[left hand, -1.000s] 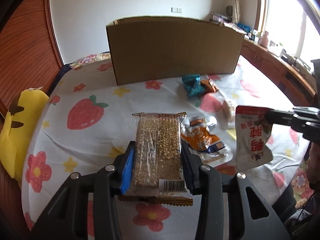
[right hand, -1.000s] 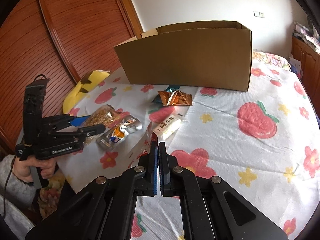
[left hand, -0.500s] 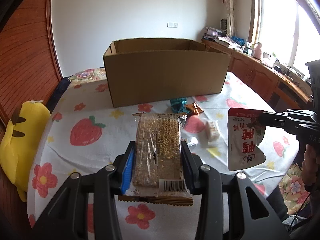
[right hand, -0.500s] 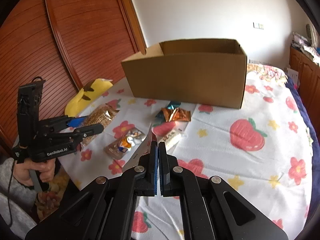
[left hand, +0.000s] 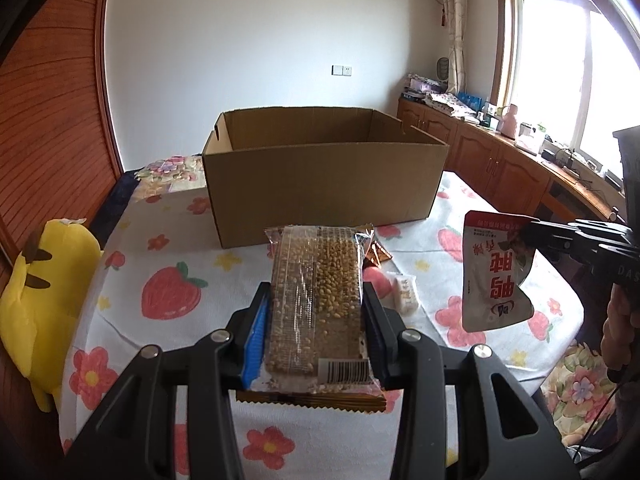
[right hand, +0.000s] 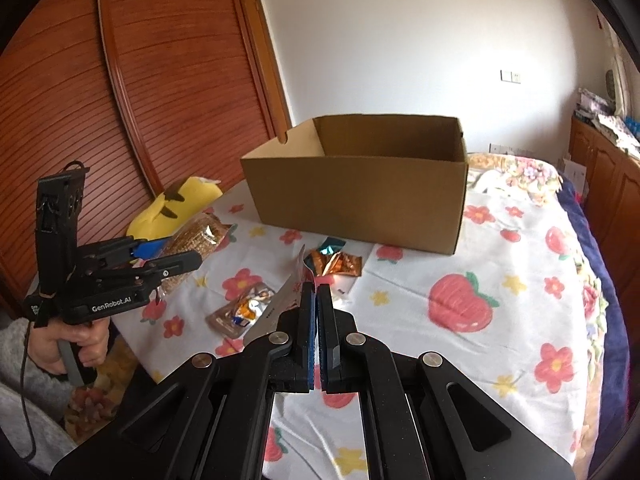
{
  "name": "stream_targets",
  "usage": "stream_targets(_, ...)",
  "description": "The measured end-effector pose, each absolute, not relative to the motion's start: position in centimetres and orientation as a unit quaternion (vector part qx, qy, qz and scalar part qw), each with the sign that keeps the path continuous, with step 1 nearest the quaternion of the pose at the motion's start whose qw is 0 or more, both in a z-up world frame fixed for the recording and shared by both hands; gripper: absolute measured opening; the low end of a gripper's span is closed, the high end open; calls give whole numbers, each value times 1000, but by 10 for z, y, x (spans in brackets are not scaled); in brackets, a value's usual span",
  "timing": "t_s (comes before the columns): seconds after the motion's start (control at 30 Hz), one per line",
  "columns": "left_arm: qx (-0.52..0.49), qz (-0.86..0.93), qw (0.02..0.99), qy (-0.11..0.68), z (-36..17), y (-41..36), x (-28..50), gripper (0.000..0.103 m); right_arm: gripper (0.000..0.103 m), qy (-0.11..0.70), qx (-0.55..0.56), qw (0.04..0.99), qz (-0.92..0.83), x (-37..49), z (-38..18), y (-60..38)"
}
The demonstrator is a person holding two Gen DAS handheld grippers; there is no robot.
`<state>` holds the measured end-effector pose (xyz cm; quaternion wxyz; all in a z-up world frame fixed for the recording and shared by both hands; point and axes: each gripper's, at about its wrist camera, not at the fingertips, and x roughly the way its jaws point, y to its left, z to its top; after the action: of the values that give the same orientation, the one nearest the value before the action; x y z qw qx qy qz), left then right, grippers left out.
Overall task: Organize snacks
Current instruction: 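Carry granola bar and red-white pouch over the box and open both tools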
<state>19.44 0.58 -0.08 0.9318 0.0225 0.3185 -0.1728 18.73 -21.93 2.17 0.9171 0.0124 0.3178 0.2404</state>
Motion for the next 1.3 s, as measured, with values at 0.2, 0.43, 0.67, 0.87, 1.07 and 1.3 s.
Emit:
stream_targets(0.2,11,-171,938,301,12,6,200,41,0,304,1,923,238,193,37,-221)
stream_targets(0.43,5,-169,943,288,25,7,212,41,0,288,-18,927,240,205,57,-218)
stream_targets(0.67,3,-167,948,271,38,6,234,41,0,271,-37,930,248,227,72,-211)
stream_targets(0.87,3,-167,952,256,49,3,261,41,0,254,-43,932,255,250,81,-207)
stream_targets(1.07,6,-166,955,245,55,-2,290,41,0,241,-53,934,260,274,89,-200)
stream_targets(1.3,1,-163,955,248,53,-3,327,41,0,235,-61,934,262,306,88,-191)
